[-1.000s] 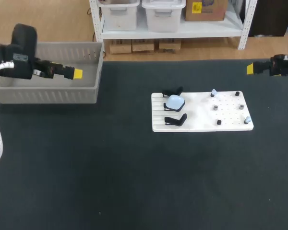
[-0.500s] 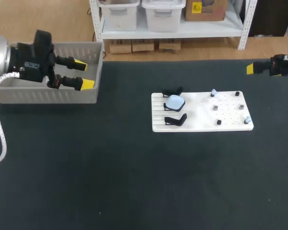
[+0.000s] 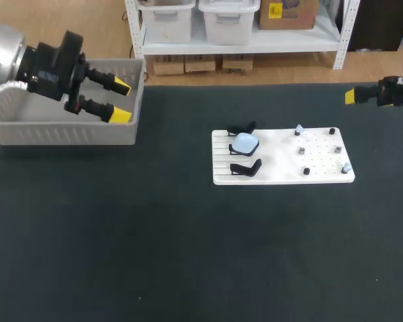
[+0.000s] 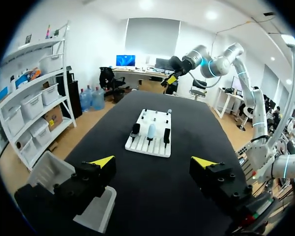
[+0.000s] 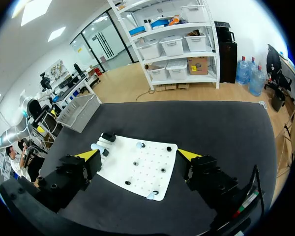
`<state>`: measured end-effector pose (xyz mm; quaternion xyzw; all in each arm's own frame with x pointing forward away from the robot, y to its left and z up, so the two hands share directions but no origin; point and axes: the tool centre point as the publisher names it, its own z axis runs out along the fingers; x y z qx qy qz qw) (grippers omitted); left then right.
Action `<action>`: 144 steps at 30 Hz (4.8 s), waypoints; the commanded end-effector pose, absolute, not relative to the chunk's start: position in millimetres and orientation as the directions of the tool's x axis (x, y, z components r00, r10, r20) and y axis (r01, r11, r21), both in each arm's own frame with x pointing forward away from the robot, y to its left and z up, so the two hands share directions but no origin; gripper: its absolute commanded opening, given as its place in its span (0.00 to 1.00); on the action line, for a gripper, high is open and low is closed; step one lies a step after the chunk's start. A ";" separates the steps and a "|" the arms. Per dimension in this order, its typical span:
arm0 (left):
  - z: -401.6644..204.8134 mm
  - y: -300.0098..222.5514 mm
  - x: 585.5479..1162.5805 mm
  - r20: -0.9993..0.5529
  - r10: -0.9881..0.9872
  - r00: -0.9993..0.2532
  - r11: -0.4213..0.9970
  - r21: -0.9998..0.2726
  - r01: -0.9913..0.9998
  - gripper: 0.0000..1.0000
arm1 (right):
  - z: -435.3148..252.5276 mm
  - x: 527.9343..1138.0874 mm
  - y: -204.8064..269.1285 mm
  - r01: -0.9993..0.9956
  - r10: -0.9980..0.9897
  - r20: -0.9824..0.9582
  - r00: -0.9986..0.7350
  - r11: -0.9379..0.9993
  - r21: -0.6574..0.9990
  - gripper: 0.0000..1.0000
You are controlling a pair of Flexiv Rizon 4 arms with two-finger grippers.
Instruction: Pick up each earbud case from the left stands, insert the matching earbuds, close the lid, and place the case in the box.
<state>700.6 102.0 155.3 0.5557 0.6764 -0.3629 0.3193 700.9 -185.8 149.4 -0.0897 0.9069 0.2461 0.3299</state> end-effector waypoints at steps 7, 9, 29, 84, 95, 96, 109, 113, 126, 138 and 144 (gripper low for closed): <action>125.2 76.2 712.3 -0.834 0.541 -0.106 0.007 -0.122 0.992 1.00 | 149.7 700.7 -185.8 -0.325 0.000 -0.642 -0.766 0.863 0.387 1.00; 119.7 67.7 715.2 -0.811 0.577 -0.098 -0.003 -0.123 0.992 1.00 | 149.7 700.7 -185.8 -0.325 0.000 -0.642 -0.766 0.863 0.387 1.00; 97.7 -12.0 724.1 -0.856 0.515 -0.035 -0.112 -0.108 0.988 1.00 | 149.7 700.7 -185.8 -0.325 0.000 -0.642 -0.766 0.863 0.387 1.00; 24.3 -99.2 724.0 -0.858 0.509 -0.074 -0.144 -0.170 0.975 0.78 | 149.7 700.7 -185.8 -0.325 0.000 -0.642 -0.766 0.863 0.387 1.00; 22.2 -105.6 723.9 -0.857 0.511 -0.071 -0.139 -0.164 0.977 0.65 | 149.7 700.7 -185.8 -0.325 0.000 -0.642 -0.766 0.863 0.387 1.00; 22.0 -106.1 723.6 -0.857 0.510 -0.071 -0.139 -0.163 0.977 0.65 | 149.7 700.7 -185.8 -0.325 0.000 -0.642 -0.766 0.863 0.387 1.00; 18.7 -114.6 713.1 -0.861 0.503 -0.066 -0.139 -0.156 0.978 0.61 | 149.7 700.7 -185.8 -0.325 0.000 -0.642 -0.766 0.863 0.387 1.00; 18.6 -114.9 711.9 -0.859 0.507 -0.066 -0.121 -0.147 0.982 0.58 | 149.7 700.7 -185.8 -0.325 0.000 -0.642 -0.766 0.863 0.387 1.00; 17.6 -116.5 712.9 -0.859 0.508 -0.066 -0.107 -0.139 0.985 0.45 | 149.7 700.7 -185.8 -0.325 0.000 -0.642 -0.766 0.863 0.387 1.00; 17.2 -119.1 713.9 -0.861 0.505 -0.061 -0.110 -0.135 0.985 0.40 | 149.7 700.7 -185.8 -0.325 0.000 -0.642 -0.766 0.863 0.387 1.00; 16.5 -119.8 714.1 -0.861 0.506 -0.059 -0.117 -0.136 0.984 0.25 | 149.7 700.7 -185.8 -0.325 0.000 -0.642 -0.766 0.863 0.387 1.00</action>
